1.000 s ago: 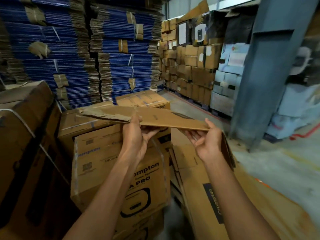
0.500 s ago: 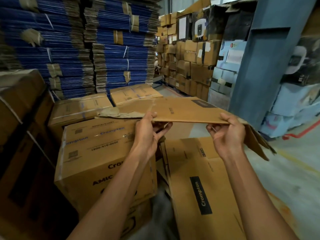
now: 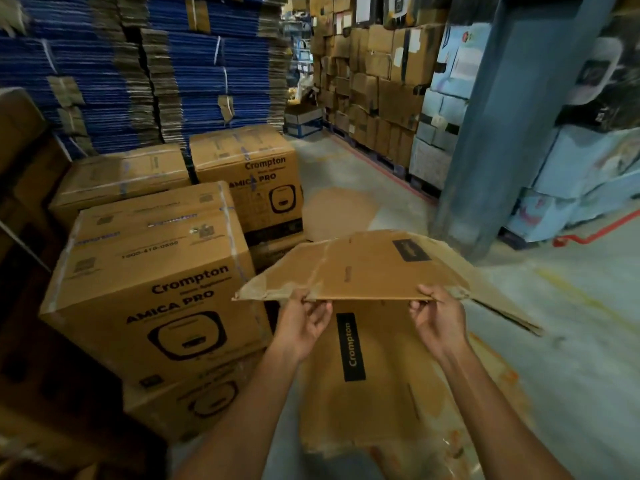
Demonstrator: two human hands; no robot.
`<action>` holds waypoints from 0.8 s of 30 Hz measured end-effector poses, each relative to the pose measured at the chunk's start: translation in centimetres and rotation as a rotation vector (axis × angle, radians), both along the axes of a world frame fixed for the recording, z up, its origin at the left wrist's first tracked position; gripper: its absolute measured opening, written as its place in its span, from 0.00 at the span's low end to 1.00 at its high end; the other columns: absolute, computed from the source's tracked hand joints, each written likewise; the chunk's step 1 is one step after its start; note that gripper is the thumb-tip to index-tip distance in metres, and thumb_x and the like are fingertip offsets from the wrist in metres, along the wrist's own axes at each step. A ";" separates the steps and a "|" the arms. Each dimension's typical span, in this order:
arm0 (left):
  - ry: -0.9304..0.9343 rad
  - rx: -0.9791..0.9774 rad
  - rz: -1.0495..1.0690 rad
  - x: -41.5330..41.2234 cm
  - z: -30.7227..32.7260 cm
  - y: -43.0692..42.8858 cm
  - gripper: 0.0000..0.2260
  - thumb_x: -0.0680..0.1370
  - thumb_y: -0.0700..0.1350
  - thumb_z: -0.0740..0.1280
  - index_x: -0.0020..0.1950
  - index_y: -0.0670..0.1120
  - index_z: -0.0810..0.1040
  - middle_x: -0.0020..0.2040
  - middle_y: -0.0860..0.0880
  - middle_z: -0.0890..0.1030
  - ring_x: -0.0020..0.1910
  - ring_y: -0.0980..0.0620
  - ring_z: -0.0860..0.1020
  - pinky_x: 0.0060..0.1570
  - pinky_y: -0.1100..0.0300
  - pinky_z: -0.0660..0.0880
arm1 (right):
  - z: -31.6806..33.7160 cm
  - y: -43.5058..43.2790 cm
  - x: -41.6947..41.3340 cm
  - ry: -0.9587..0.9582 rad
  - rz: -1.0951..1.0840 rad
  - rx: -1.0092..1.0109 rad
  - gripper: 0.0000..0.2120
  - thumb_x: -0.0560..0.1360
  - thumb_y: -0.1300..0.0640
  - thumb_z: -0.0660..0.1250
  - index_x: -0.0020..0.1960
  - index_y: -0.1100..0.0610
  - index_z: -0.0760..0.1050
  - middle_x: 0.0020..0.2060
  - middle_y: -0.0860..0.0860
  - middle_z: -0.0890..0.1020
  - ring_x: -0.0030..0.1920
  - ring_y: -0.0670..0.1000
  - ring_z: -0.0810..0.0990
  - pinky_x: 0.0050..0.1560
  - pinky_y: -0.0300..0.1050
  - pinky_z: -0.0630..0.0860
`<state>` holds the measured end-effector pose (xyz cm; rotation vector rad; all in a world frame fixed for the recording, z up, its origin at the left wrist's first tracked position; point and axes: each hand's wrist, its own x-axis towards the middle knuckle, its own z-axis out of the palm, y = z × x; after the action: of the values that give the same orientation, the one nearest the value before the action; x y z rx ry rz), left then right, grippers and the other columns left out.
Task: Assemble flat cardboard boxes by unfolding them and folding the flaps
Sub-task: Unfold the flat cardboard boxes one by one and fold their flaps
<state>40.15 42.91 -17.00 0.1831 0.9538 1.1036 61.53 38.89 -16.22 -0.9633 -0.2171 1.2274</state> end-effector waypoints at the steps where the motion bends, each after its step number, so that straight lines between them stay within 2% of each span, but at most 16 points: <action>1: 0.015 -0.017 0.006 0.8 -1.3 -0.7 0.16 0.84 0.44 0.62 0.72 0.42 0.73 0.61 0.42 0.82 0.54 0.47 0.81 0.43 0.57 0.81 | -1.6 -0.5 1.1 0.017 0.011 -0.034 0.11 0.80 0.69 0.59 0.43 0.58 0.70 0.31 0.51 0.79 0.24 0.46 0.72 0.25 0.36 0.70; 3: 0.050 -0.037 -0.014 2.3 -3.4 -2.3 0.15 0.85 0.42 0.61 0.71 0.42 0.73 0.56 0.43 0.83 0.53 0.46 0.81 0.45 0.56 0.80 | -4.7 -1.3 3.1 0.042 0.036 -0.086 0.09 0.80 0.69 0.59 0.44 0.58 0.71 0.34 0.52 0.80 0.26 0.47 0.73 0.29 0.37 0.70; 6: 0.088 -0.106 -0.054 3.1 -6.3 -4.8 0.14 0.86 0.35 0.56 0.69 0.42 0.74 0.55 0.44 0.83 0.52 0.45 0.80 0.39 0.57 0.81 | -9.1 -2.7 4.8 0.047 0.071 -0.181 0.05 0.77 0.68 0.63 0.50 0.60 0.73 0.43 0.55 0.80 0.37 0.52 0.76 0.40 0.43 0.71; 8: 0.095 -0.168 -0.040 3.2 -8.4 -5.9 0.12 0.85 0.36 0.58 0.67 0.40 0.75 0.52 0.43 0.84 0.51 0.43 0.81 0.40 0.54 0.82 | -11.6 -3.6 5.0 0.057 0.087 -0.254 0.06 0.73 0.66 0.67 0.48 0.59 0.74 0.39 0.53 0.80 0.34 0.50 0.76 0.33 0.40 0.73; 10: 0.103 -0.210 -0.041 3.2 -10.4 -6.4 0.12 0.85 0.37 0.60 0.67 0.38 0.75 0.49 0.43 0.85 0.50 0.43 0.81 0.42 0.54 0.83 | -14.0 -4.4 5.1 0.084 0.087 -0.317 0.06 0.75 0.67 0.65 0.46 0.57 0.74 0.33 0.50 0.80 0.26 0.45 0.75 0.25 0.36 0.72; 12: 0.144 -0.271 -0.043 3.2 -12.8 -6.5 0.14 0.85 0.37 0.59 0.70 0.36 0.73 0.54 0.39 0.84 0.50 0.39 0.83 0.41 0.55 0.84 | -16.3 -5.1 5.3 0.096 0.087 -0.384 0.06 0.79 0.67 0.64 0.47 0.57 0.74 0.30 0.48 0.80 0.24 0.43 0.74 0.24 0.34 0.72; 13: 0.167 -0.308 -0.052 3.3 -13.8 -6.6 0.15 0.85 0.37 0.59 0.72 0.35 0.72 0.60 0.35 0.82 0.55 0.33 0.82 0.42 0.55 0.84 | -17.5 -5.5 5.4 0.090 0.095 -0.414 0.06 0.79 0.66 0.65 0.47 0.56 0.75 0.30 0.47 0.80 0.24 0.43 0.74 0.24 0.35 0.72; 14: 0.182 -0.344 -0.058 3.3 -14.9 -6.6 0.15 0.85 0.37 0.59 0.72 0.35 0.71 0.65 0.32 0.78 0.66 0.29 0.74 0.44 0.53 0.83 | -18.5 -5.7 5.6 0.091 0.109 -0.444 0.05 0.79 0.65 0.66 0.48 0.56 0.75 0.30 0.47 0.80 0.24 0.43 0.74 0.23 0.35 0.71; 15: 0.192 -0.375 -0.050 3.3 -16.0 -6.8 0.14 0.85 0.36 0.59 0.70 0.35 0.72 0.67 0.31 0.76 0.73 0.31 0.66 0.47 0.51 0.82 | -19.6 -5.8 5.6 0.098 0.121 -0.475 0.05 0.79 0.64 0.67 0.49 0.56 0.75 0.30 0.48 0.80 0.23 0.44 0.73 0.23 0.35 0.71; 16: 0.195 -0.403 -0.034 3.3 -17.3 -6.8 0.12 0.85 0.36 0.60 0.68 0.36 0.72 0.62 0.33 0.77 0.75 0.33 0.62 0.49 0.50 0.81 | -20.5 -5.9 5.5 0.107 0.127 -0.519 0.04 0.79 0.63 0.68 0.50 0.56 0.75 0.29 0.48 0.78 0.22 0.44 0.71 0.22 0.35 0.69; 17: 0.195 -0.428 -0.022 3.2 -18.4 -6.8 0.10 0.85 0.35 0.60 0.66 0.37 0.72 0.54 0.37 0.79 0.73 0.33 0.68 0.48 0.50 0.80 | -21.5 -5.9 5.5 0.097 0.122 -0.572 0.04 0.79 0.62 0.69 0.49 0.56 0.75 0.27 0.48 0.76 0.21 0.44 0.69 0.20 0.35 0.68; 18: 0.196 -0.445 -0.019 3.3 -19.3 -7.0 0.09 0.85 0.35 0.61 0.64 0.37 0.72 0.46 0.41 0.76 0.62 0.35 0.80 0.45 0.50 0.81 | -22.5 -5.9 5.5 0.089 0.121 -0.619 0.05 0.79 0.60 0.70 0.48 0.55 0.74 0.25 0.48 0.74 0.19 0.43 0.67 0.19 0.35 0.66; 19: 0.207 -0.462 -0.017 3.5 -20.0 -7.1 0.09 0.84 0.35 0.62 0.64 0.37 0.73 0.43 0.42 0.75 0.43 0.40 0.84 0.43 0.50 0.81 | -23.5 -6.1 5.4 0.083 0.113 -0.658 0.06 0.79 0.59 0.70 0.46 0.55 0.74 0.24 0.48 0.72 0.18 0.43 0.65 0.18 0.34 0.63; 20: 0.227 -0.480 -0.015 3.6 -21.0 -7.2 0.09 0.84 0.35 0.63 0.64 0.36 0.73 0.43 0.42 0.75 0.32 0.43 0.77 0.44 0.49 0.81 | -24.5 -6.4 5.3 0.089 0.096 -0.692 0.07 0.78 0.58 0.71 0.45 0.55 0.74 0.23 0.48 0.72 0.17 0.43 0.65 0.18 0.34 0.63; 22: 0.261 -0.513 -0.016 3.8 -22.5 -7.7 0.07 0.83 0.34 0.64 0.61 0.35 0.75 0.45 0.40 0.79 0.31 0.44 0.73 0.49 0.46 0.80 | -26.2 -6.9 4.8 0.066 0.019 -0.756 0.09 0.77 0.59 0.73 0.42 0.57 0.75 0.20 0.49 0.72 0.16 0.43 0.65 0.18 0.33 0.64; 24: 0.262 -0.521 -0.023 4.2 -24.0 -8.0 0.06 0.83 0.34 0.64 0.59 0.36 0.75 0.48 0.39 0.81 0.37 0.42 0.78 0.47 0.47 0.80 | -27.9 -7.2 4.6 -0.036 -0.050 -0.790 0.13 0.78 0.61 0.72 0.38 0.58 0.71 0.18 0.49 0.71 0.15 0.44 0.65 0.18 0.33 0.63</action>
<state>44.34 34.87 -40.96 -0.0916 1.4379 0.7880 66.17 31.73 -44.13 -1.6551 0.2922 1.2647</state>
